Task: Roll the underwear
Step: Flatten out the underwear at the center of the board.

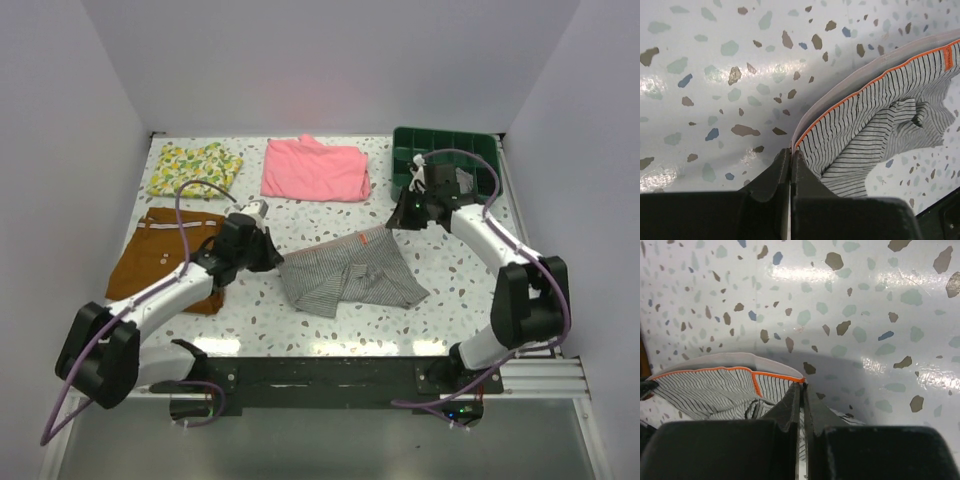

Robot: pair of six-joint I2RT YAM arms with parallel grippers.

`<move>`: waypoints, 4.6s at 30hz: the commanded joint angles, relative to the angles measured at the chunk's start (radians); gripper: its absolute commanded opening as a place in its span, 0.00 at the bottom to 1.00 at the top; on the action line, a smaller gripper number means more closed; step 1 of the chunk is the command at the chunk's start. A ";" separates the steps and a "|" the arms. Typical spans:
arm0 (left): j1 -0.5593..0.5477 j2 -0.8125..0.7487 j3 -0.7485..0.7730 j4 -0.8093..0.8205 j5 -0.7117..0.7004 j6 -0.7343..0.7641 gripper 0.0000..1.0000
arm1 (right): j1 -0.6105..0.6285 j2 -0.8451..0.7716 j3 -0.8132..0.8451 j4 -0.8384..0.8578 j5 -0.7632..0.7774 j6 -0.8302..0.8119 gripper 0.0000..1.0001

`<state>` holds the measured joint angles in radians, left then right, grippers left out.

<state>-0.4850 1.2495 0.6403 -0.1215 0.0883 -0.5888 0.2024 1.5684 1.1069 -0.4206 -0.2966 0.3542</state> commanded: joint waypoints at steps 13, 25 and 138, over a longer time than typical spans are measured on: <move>-0.006 -0.364 0.369 -0.418 -0.002 0.127 0.00 | 0.015 -0.579 -0.007 -0.214 -0.136 0.111 0.00; -0.009 -0.467 0.504 -0.678 0.079 0.086 0.00 | 0.022 -0.777 0.097 -0.351 -0.219 0.088 0.00; 0.056 0.430 0.498 -0.221 0.028 0.072 0.50 | 0.074 0.242 0.153 0.039 0.017 0.154 0.00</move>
<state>-0.4274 1.6585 1.1370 -0.3473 0.0837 -0.5297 0.2741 1.7611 1.2209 -0.3717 -0.2558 0.5087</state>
